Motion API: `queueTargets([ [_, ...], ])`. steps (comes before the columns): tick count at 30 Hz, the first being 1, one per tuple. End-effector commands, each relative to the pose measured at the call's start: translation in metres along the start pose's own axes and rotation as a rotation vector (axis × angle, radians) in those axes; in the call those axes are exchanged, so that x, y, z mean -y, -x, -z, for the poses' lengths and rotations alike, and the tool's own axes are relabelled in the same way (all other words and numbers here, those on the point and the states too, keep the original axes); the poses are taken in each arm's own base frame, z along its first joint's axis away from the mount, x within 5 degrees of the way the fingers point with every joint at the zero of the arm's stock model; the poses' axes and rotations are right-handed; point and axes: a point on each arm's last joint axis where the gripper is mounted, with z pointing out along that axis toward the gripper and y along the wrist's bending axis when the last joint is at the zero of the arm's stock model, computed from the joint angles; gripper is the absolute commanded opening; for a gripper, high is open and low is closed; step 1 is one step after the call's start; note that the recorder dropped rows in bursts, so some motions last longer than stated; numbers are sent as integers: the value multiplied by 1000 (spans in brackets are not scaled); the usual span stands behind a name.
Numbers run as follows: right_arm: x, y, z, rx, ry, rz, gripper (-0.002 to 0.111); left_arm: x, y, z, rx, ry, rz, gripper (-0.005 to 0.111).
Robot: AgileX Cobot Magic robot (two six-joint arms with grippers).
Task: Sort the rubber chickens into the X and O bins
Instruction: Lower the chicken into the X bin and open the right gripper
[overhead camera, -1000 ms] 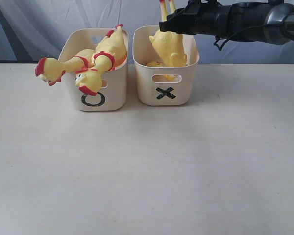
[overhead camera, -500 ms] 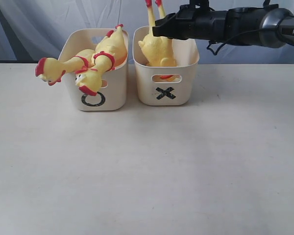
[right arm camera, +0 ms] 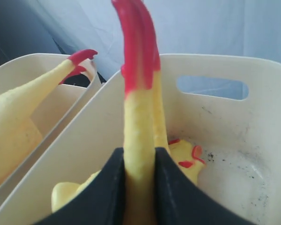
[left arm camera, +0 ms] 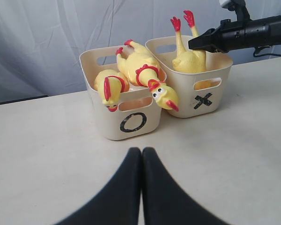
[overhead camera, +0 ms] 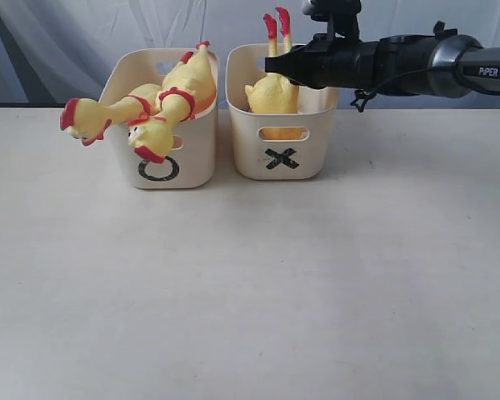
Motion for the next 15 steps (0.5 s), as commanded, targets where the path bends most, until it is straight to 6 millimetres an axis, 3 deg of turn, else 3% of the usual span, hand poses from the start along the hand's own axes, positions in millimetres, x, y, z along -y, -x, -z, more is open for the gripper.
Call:
queueTargets([
  [1,0,6,3,16,-15,-12,1,0,-1,1,4,6,1,0],
  [5,0,6,3,16,-6,-12,23,0,-1,1,4,6,1,0],
  [10,-4,6,3,17,35,-12,62,0,-1,1,4,6,1,0],
  [15,-7,13,6,30,44,-42,74,0,-1,1,4,6,1,0],
])
